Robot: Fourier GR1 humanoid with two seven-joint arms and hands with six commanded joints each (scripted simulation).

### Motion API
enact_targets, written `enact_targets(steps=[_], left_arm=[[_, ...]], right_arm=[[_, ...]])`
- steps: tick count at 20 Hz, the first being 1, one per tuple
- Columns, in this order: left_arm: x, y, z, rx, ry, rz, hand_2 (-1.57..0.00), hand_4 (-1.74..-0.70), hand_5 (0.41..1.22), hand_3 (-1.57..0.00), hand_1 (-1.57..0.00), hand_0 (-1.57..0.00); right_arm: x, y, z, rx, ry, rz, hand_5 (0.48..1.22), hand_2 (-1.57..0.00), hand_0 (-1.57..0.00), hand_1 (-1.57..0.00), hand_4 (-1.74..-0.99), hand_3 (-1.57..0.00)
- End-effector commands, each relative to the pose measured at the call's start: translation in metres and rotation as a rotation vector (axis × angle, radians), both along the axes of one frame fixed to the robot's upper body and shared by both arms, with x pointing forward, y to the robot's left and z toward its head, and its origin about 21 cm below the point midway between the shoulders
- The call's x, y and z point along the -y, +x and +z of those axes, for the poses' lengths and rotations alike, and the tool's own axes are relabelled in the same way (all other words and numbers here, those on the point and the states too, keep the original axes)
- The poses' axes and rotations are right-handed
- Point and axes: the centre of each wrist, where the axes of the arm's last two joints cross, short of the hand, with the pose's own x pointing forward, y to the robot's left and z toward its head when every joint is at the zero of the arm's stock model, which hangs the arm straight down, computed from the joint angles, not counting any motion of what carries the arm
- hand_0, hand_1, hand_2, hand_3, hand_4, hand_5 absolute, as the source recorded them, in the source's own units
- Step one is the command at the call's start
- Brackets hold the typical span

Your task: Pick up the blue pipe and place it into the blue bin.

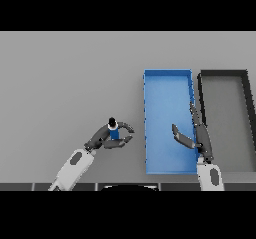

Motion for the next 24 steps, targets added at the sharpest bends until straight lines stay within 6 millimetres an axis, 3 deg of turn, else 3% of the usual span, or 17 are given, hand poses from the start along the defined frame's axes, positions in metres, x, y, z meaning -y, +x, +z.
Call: enact_targets(steps=[1,4,8,11,18,24], left_arm=[[0.0,0.0,0.002,-0.006,0.007,0.006,-0.87,-1.44,0.91,-0.91,-0.75,-0.6],[0.004,-0.003,0.001,0.002,0.0,-0.017,-1.21,-1.58,1.062,-1.19,-1.15,-1.07],[0.009,-0.009,0.006,0.069,-0.013,-0.012,-1.42,-1.5,1.156,-1.42,-1.4,-1.37],[0.017,-0.006,0.017,0.123,-0.045,-0.006,-1.5,-1.48,1.188,-1.49,-1.48,-1.47],[0.033,0.003,0.067,0.22,-0.138,-0.07,-1.56,-1.47,1.214,-1.55,-1.55,-1.55],[0.042,0.002,0.088,0.235,-0.118,-0.114,-1.57,-1.47,1.219,-1.57,-1.57,-1.57]], right_arm=[[-0.002,0.003,0.002,-0.002,-0.004,0.006,0.657,0.0,0.0,0.0,-1.219,0.0],[-0.005,0.004,0.005,0.005,0.013,0.011,0.66,0.0,0.0,0.0,-1.233,0.0],[-0.008,0.003,0.004,-0.016,0.021,0.014,0.638,0.0,0.0,0.0,-1.221,0.0],[-0.003,0.004,0.003,-0.014,0.025,0.008,0.628,0.0,0.0,0.0,-1.219,0.0],[-0.007,0.01,0.004,-0.02,-0.008,0.0,0.642,0.0,0.0,0.0,-1.194,0.0],[0.003,0.007,0.005,0.002,-0.02,0.001,0.642,0.0,0.0,0.0,-1.155,0.0]])
